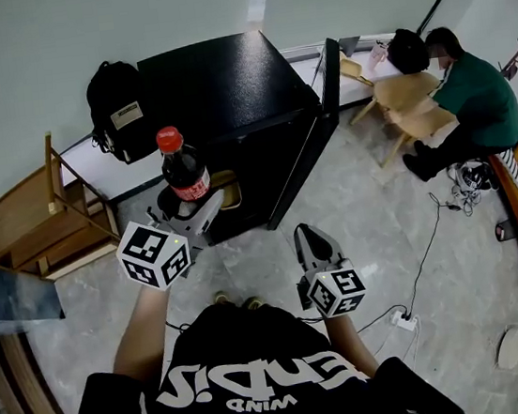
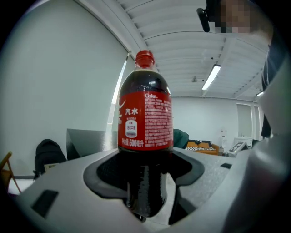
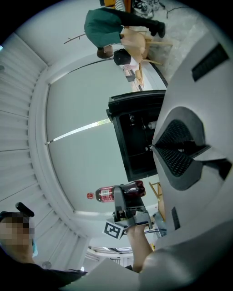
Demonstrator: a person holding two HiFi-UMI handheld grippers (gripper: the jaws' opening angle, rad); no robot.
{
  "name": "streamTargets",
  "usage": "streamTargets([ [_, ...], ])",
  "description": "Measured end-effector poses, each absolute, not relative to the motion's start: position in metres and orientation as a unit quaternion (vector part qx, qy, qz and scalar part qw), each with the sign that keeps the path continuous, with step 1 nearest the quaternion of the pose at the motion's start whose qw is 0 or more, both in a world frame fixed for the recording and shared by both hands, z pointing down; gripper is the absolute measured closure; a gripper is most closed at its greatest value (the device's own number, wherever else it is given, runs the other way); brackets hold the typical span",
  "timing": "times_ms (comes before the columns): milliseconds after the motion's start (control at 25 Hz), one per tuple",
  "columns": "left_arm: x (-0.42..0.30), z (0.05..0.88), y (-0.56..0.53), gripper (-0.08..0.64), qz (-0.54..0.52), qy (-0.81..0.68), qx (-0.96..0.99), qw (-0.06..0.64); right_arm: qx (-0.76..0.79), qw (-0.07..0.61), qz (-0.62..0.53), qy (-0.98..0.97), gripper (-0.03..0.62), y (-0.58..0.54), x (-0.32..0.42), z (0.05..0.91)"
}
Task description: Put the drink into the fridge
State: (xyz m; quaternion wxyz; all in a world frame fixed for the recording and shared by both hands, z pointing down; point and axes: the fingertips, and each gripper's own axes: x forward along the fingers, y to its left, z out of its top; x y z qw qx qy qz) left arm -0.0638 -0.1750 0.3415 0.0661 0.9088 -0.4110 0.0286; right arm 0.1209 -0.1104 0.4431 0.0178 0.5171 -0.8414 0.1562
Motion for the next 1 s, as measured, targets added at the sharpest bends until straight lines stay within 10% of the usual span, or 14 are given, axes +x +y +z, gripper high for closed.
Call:
streamTargets([
  [1000,-0.018,0.439,-0.147,0.272,0.035,-0.363,0.927,0.084,0.52,0.006,0.121,-0.845,0.568,-0.119,0.121,0.465],
])
